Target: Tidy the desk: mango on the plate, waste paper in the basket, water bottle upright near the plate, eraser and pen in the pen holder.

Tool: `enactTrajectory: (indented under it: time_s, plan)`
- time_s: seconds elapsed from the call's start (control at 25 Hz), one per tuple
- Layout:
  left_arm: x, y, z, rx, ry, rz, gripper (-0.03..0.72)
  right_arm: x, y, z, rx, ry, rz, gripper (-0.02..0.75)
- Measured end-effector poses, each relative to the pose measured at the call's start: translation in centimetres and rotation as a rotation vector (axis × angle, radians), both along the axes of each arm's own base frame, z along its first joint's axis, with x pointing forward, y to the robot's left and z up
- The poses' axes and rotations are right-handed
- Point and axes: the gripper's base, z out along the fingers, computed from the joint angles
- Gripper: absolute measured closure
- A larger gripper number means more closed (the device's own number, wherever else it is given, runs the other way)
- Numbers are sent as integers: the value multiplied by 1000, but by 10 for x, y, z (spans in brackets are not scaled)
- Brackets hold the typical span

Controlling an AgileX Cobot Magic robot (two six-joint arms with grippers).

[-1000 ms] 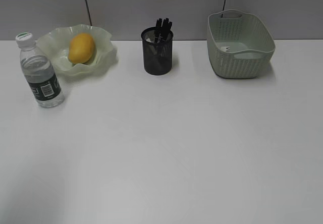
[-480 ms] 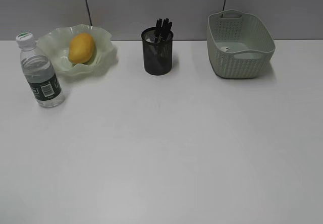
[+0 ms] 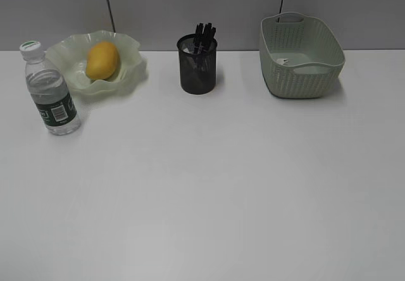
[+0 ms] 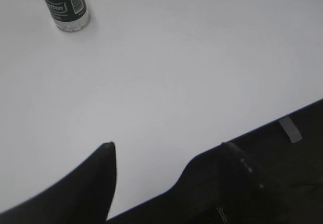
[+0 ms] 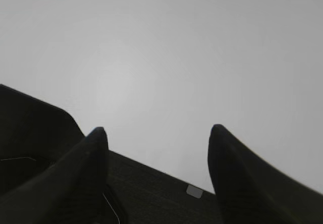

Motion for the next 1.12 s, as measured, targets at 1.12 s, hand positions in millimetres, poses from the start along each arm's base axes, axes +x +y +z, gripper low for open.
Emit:
enactTrajectory:
  time_s: [1.12]
  plan:
    - [3, 2, -1, 3, 5, 108, 190, 1, -2, 0, 3, -5, -48, 241]
